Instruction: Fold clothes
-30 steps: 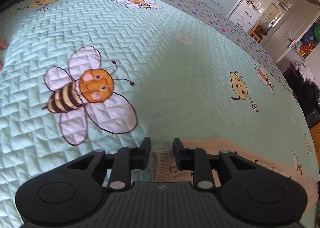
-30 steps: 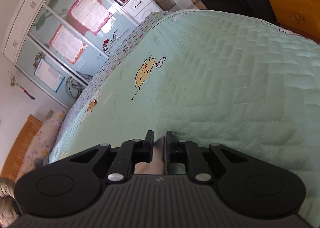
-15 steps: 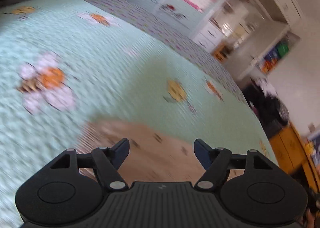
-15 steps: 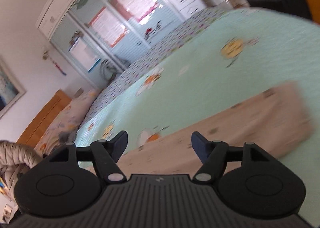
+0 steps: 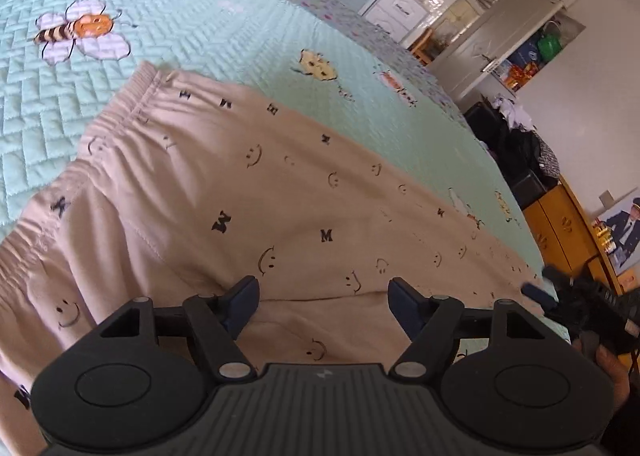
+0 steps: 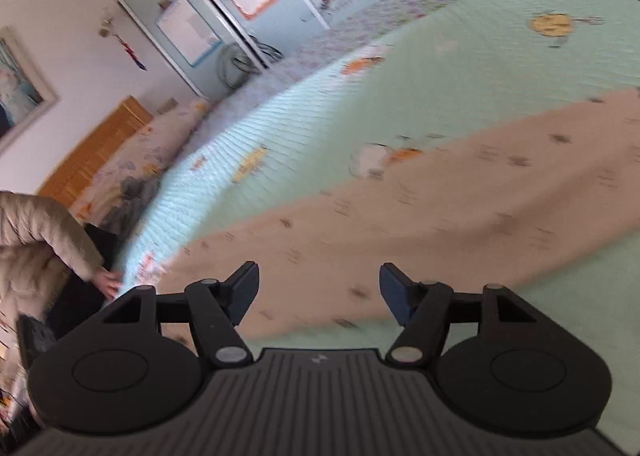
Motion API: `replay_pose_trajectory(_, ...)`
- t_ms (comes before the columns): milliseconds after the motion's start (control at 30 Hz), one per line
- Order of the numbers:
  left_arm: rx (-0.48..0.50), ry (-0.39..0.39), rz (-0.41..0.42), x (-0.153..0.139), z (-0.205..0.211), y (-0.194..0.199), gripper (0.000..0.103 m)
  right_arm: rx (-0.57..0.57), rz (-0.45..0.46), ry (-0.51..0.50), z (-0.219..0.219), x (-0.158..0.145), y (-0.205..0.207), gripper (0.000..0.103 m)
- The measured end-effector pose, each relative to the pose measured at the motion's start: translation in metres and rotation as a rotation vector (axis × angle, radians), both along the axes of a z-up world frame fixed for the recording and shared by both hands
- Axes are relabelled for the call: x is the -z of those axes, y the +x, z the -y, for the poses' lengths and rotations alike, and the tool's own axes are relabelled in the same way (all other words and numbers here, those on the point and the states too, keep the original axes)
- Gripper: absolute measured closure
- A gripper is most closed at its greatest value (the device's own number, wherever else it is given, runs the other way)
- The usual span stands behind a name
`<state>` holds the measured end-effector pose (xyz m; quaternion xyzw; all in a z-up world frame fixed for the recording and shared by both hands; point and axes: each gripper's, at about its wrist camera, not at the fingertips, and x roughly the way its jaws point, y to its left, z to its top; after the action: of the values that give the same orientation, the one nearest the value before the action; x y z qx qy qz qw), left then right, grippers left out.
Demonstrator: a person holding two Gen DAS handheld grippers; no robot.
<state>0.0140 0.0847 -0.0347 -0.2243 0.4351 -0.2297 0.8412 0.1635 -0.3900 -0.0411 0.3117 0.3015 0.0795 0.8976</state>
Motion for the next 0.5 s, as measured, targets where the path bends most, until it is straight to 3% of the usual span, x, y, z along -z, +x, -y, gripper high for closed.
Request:
replay_pose_trajectory(67,0.000,0.011,-0.008,0.000,0.002,-0.006,0.029,-0.025,-0.025,0.060,-0.022,0.009,0.035,0.029)
replay_pose_trajectory(133,0.010,0.010,0.002,-0.004,-0.002,-0.019,0.029,-0.049,-0.145,0.110,-0.038,0.029,0.055,0.031)
replay_pose_trajectory(233,0.023,-0.004,0.028,-0.010,-0.011,-0.038,0.029,-0.157,-0.114,0.038,-0.070,0.031,0.030,0.031)
replay_pose_trajectory(333,0.008,-0.072,0.084,-0.022,-0.019,-0.052,0.029,-0.176,-0.087,-0.020,-0.078,0.012,0.004,0.031)
replay_pose_trajectory(433,-0.023,-0.153,0.129,-0.033,-0.020,-0.063,0.028,-0.131,-0.014,-0.077,-0.073,-0.007,0.017,0.030)
replay_pose_trajectory(500,-0.029,-0.155,0.161,-0.039,-0.018,-0.069,0.028,-0.090,-0.027,-0.004,-0.067,-0.006,0.044,0.030)
